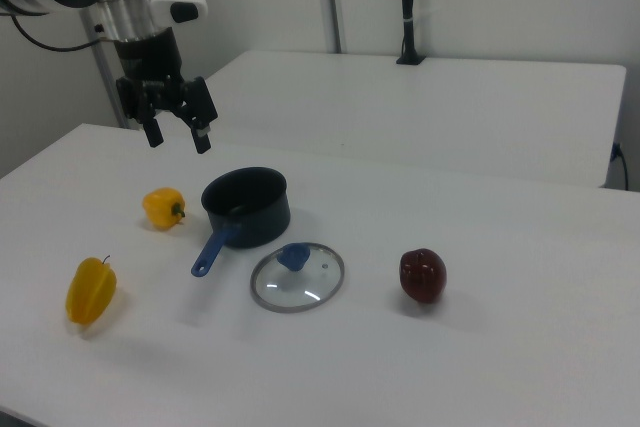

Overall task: Close lid
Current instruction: 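Move the gripper down over the blue knob of the glass lid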

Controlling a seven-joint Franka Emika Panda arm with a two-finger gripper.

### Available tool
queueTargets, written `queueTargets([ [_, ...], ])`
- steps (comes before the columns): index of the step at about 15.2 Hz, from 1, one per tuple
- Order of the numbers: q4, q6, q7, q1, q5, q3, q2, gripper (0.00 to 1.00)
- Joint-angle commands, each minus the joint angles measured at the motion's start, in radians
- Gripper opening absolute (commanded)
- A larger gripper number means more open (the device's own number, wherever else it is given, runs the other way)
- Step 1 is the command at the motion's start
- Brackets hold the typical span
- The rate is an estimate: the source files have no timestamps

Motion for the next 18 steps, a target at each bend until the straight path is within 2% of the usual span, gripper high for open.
queueTargets([
  [1,-0.024,0.028,0.003,0.012,-0.001,0.007,-0.016,1.00],
  [7,-0.034,0.055,-0.005,-0.007,0.001,0.002,-0.013,1.00],
  [9,-0.092,0.138,-0.076,-0.049,0.002,-0.003,-0.008,1.00],
  [12,-0.164,0.236,-0.100,-0.092,0.002,-0.003,0.000,1.00],
  [14,-0.208,0.317,-0.107,-0.117,0.002,-0.003,0.030,1.00],
  [18,-0.210,0.422,-0.219,-0.142,0.004,-0.003,0.166,1.00],
])
